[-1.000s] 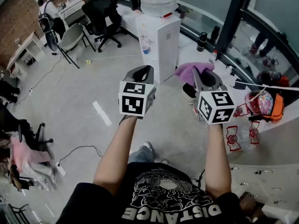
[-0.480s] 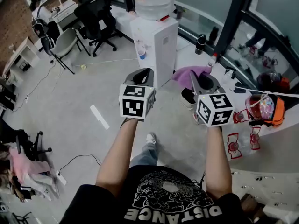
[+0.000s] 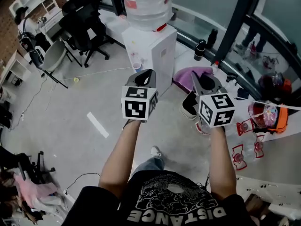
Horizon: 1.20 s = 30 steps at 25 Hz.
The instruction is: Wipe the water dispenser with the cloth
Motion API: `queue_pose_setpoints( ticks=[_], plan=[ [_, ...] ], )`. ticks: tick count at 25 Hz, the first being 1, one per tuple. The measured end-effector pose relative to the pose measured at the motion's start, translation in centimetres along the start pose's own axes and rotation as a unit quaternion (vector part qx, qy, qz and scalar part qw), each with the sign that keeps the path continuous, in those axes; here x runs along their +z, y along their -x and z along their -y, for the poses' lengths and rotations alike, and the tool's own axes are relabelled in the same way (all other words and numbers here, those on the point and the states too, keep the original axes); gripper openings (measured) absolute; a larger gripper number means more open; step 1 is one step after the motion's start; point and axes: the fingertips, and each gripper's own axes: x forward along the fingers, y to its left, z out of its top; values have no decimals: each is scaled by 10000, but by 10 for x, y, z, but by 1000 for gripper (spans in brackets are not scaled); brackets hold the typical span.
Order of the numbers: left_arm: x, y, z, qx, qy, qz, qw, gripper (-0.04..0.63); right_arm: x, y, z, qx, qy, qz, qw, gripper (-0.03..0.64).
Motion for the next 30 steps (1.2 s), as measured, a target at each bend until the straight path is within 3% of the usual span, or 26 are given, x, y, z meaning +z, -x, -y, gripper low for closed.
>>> queue_pose_setpoints(
  ticks=[18, 30],
  plan=[
    [14, -94, -61, -391, 4, -64, 9992, 29, 15, -109, 27, -308, 76, -170, 9994, 32],
    [27, -173, -71, 89, -84, -188, 9997, 28, 10, -180, 104, -24, -91, -13, 10000, 32]
  ],
)
